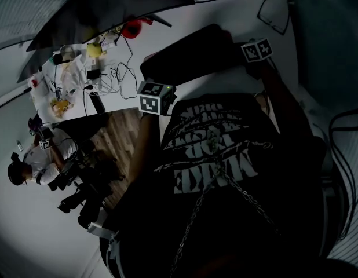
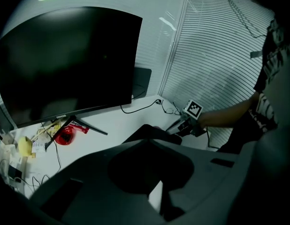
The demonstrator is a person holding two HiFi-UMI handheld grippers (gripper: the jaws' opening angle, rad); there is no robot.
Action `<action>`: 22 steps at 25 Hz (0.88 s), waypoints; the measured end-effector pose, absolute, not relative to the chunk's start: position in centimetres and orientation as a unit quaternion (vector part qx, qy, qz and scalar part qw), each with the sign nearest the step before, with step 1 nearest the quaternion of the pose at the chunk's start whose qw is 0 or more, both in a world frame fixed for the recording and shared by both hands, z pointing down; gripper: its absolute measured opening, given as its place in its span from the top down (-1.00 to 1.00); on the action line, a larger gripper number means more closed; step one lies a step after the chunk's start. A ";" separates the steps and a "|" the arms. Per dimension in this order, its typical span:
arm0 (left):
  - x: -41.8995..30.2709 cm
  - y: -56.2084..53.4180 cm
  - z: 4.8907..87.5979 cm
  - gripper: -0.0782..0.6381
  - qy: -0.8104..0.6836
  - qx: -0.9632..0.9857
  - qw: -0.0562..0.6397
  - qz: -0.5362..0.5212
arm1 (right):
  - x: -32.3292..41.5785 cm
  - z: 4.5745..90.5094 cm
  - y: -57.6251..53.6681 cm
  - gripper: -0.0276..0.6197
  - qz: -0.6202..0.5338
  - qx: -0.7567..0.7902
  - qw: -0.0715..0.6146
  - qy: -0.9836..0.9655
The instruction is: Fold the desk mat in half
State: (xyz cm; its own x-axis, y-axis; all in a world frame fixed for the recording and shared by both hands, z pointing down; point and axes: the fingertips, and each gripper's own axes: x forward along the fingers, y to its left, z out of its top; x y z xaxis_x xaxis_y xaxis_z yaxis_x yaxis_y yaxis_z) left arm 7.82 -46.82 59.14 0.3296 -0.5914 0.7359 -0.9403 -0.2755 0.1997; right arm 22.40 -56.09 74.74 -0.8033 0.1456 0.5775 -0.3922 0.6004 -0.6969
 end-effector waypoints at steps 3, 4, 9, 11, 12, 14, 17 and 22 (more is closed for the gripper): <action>7.4 -47.3 58.5 0.78 -0.498 0.764 0.292 0.288 | 20.6 70.9 -55.5 0.87 0.328 0.019 0.294 -0.898; 7.4 -47.6 58.2 0.78 -0.491 0.771 0.282 0.291 | 19.9 69.1 -55.0 0.87 0.287 0.002 0.282 -0.915; 6.6 -49.0 56.8 0.51 -0.446 0.807 0.248 0.298 | 18.0 61.9 -50.4 0.88 0.117 -0.079 0.222 -0.965; 6.3 -49.6 56.5 0.38 -0.427 0.821 0.228 0.302 | 17.8 60.6 -48.5 0.88 0.078 -0.100 0.206 -0.970; 6.3 -49.8 56.5 0.34 -0.415 0.830 0.216 0.304 | 17.8 60.1 -47.7 0.87 0.067 -0.105 0.199 -0.972; 6.6 -49.9 56.9 0.22 -0.376 0.848 0.198 0.316 | 17.8 59.5 -46.5 0.88 0.053 -0.109 0.189 -0.974; 7.0 -50.6 58.4 0.02 -0.296 0.868 0.153 0.368 | 18.0 59.1 -45.4 0.88 0.032 -0.110 0.193 -0.974; 10.0 -51.8 59.6 -0.05 -0.154 0.902 0.103 0.390 | 18.6 58.5 -44.3 0.88 0.012 -0.114 0.209 -0.971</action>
State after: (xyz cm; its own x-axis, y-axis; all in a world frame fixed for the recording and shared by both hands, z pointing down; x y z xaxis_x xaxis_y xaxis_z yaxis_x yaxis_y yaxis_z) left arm 10.00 -51.83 59.63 0.6483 -0.1965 0.7356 -0.3577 -0.9315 0.0664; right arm 18.56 -44.29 58.47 -0.8865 0.2270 0.4033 0.2170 0.9736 -0.0711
